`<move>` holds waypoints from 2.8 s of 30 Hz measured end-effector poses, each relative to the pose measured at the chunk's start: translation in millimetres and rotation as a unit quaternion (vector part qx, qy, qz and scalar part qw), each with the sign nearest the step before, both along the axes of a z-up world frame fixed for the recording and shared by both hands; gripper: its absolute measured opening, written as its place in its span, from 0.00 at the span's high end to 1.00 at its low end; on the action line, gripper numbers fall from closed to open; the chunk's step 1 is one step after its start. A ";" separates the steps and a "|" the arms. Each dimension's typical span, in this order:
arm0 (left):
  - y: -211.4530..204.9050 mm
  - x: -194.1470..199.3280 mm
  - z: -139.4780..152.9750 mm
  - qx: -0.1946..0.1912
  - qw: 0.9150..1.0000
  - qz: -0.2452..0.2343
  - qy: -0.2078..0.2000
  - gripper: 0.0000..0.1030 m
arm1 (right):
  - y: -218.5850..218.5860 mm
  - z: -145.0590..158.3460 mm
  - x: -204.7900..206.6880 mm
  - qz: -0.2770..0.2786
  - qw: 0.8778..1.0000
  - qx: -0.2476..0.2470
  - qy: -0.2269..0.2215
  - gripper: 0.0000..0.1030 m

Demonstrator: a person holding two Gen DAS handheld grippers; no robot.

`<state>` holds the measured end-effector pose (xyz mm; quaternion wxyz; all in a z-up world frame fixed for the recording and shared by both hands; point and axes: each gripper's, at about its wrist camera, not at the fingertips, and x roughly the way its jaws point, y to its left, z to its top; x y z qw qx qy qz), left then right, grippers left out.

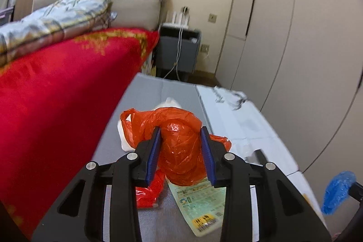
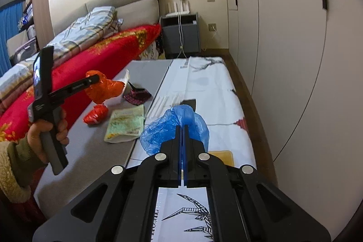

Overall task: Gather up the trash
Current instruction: 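Carry the orange bag and blue bag in both grippers over the pink bin, then open both grippers to drop the orange and blue bags into the bin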

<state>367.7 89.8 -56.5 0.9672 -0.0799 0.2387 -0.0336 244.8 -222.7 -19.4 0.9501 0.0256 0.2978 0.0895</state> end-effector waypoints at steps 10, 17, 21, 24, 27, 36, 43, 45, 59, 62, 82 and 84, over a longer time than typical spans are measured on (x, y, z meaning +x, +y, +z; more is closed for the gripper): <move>-28.1 -95.9 107.6 0.006 0.999 -0.046 -0.024 0.67 | -18.4 79.3 -76.5 0.007 0.999 0.020 -0.049 0.99; -67.5 -179.3 141.9 0.016 0.996 -0.086 -0.015 0.67 | -38.8 120.9 -150.6 0.011 0.997 0.014 -0.079 0.99; -96.8 -220.4 143.7 0.022 0.993 -0.112 -0.008 0.67 | -51.2 130.0 -188.0 0.003 0.996 0.007 -0.085 0.99; -121.0 -248.8 137.2 0.016 0.991 -0.136 0.001 0.67 | -63.4 129.0 -216.3 -0.009 0.997 0.005 -0.081 0.99; -145.1 -266.8 126.4 0.013 0.987 -0.161 0.014 0.67 | -76.6 122.3 -242.7 -0.026 0.997 0.003 -0.074 0.99; -210.0 -299.9 79.7 0.023 0.973 -0.226 0.042 0.67 | -114.5 79.5 -286.1 -0.093 0.995 0.008 -0.042 0.99; -244.4 -299.1 55.5 0.038 0.964 -0.256 0.064 0.67 | -131.7 45.9 -289.5 -0.123 0.992 0.002 -0.013 0.99; -251.4 -297.1 52.9 0.040 0.961 -0.265 0.065 0.67 | -138.1 42.2 -289.8 -0.130 0.991 0.006 -0.009 0.99; -278.4 -285.2 38.4 0.039 0.956 -0.281 0.080 0.67 | -154.8 29.5 -273.3 -0.163 0.986 0.017 0.013 0.97; -282.1 -284.2 36.1 0.037 0.954 -0.286 0.083 0.67 | -158.0 28.3 -272.4 -0.175 0.984 0.017 0.017 0.97; -305.6 -294.0 30.1 0.053 0.945 -0.312 0.077 0.38 | -170.2 39.8 -283.2 -0.255 0.967 -0.020 -0.003 0.30; -308.1 -296.2 30.6 0.055 0.946 -0.312 0.072 0.34 | -170.8 40.6 -286.0 -0.256 0.966 -0.022 -0.006 0.29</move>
